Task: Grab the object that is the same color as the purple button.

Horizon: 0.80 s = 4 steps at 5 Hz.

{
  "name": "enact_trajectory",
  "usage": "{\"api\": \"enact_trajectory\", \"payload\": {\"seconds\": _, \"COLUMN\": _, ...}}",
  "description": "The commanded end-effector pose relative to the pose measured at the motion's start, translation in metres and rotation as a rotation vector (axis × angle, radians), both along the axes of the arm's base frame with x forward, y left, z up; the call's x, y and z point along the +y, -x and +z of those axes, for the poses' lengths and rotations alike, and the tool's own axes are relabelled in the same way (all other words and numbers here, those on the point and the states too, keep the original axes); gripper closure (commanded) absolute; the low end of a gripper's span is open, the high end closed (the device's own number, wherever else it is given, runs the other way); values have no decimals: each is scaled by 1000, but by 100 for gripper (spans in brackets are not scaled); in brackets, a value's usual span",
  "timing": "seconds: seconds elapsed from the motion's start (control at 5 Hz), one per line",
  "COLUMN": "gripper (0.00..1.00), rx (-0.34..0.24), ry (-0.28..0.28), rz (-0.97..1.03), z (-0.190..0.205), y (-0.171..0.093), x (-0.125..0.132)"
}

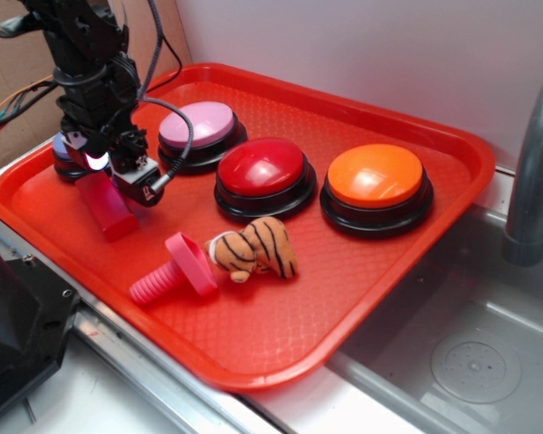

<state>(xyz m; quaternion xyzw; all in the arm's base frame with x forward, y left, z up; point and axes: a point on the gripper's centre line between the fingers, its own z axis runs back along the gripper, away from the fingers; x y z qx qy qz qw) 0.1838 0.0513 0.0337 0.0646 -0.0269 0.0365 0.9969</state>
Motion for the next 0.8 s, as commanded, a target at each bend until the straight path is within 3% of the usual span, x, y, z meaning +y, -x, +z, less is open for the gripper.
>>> {"api": "enact_trajectory", "payload": {"seconds": 0.0, "gripper": 54, "rx": 9, "ry": -7, "rz": 83, "z": -5, "y": -3, "x": 8}}
{"api": "enact_trajectory", "payload": {"seconds": 0.2, "gripper": 90, "rx": 11, "ry": -1, "rz": 93, "z": -7, "y": -4, "x": 11}}
{"api": "enact_trajectory", "payload": {"seconds": 0.6, "gripper": 90, "rx": 4, "ry": 6, "rz": 106, "z": -10, "y": -8, "x": 15}}
